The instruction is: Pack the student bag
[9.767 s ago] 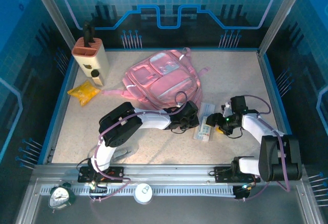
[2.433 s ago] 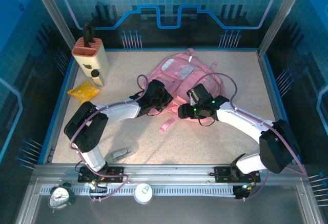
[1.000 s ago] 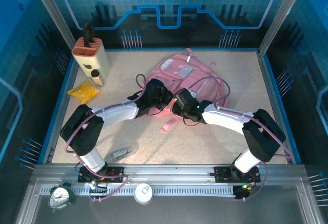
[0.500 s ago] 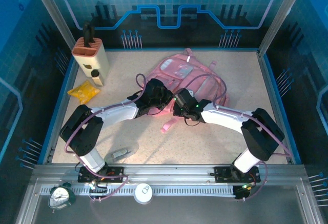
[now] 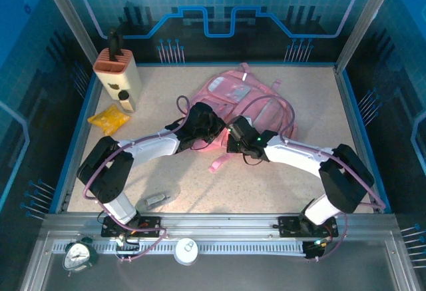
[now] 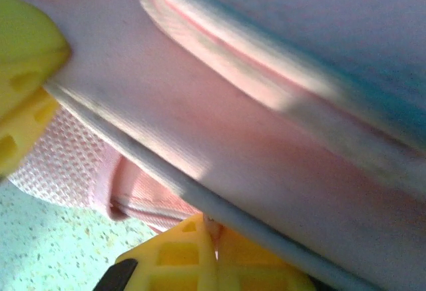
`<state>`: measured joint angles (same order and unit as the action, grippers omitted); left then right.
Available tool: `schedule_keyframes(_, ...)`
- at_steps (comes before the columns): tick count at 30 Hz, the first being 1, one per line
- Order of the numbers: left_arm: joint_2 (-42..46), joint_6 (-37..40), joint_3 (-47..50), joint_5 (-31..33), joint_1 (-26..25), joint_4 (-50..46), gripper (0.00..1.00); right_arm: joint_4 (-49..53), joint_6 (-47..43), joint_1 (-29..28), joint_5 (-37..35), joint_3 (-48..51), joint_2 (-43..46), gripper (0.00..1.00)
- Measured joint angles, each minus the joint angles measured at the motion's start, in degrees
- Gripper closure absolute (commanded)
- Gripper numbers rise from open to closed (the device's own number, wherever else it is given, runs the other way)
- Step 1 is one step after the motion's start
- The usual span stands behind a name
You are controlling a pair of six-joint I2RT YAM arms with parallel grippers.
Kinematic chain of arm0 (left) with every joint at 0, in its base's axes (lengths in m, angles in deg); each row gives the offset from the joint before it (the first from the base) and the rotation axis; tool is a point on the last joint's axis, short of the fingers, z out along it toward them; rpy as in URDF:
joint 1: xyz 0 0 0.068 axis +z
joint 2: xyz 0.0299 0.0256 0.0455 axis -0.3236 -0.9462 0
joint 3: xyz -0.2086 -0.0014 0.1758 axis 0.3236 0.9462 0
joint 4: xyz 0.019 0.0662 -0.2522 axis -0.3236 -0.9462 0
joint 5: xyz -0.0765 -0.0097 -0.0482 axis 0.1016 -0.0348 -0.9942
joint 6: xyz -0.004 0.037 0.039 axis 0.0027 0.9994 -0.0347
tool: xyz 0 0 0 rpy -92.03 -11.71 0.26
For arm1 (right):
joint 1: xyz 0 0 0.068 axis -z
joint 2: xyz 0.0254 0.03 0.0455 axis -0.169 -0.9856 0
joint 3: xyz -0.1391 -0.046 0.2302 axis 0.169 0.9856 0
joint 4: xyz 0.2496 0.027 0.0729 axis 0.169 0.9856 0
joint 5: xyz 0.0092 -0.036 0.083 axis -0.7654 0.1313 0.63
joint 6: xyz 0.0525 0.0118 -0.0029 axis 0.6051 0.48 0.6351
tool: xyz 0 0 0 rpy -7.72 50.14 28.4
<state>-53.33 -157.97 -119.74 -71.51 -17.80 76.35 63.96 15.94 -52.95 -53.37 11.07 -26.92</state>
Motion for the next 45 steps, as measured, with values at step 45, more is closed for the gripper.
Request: schedule_keyframes(45,0.98,3.23,0.13,0.07,2.86,-2.45,1.0,2.89,-12.28,2.29,-4.44,0.48,-0.44,1.0)
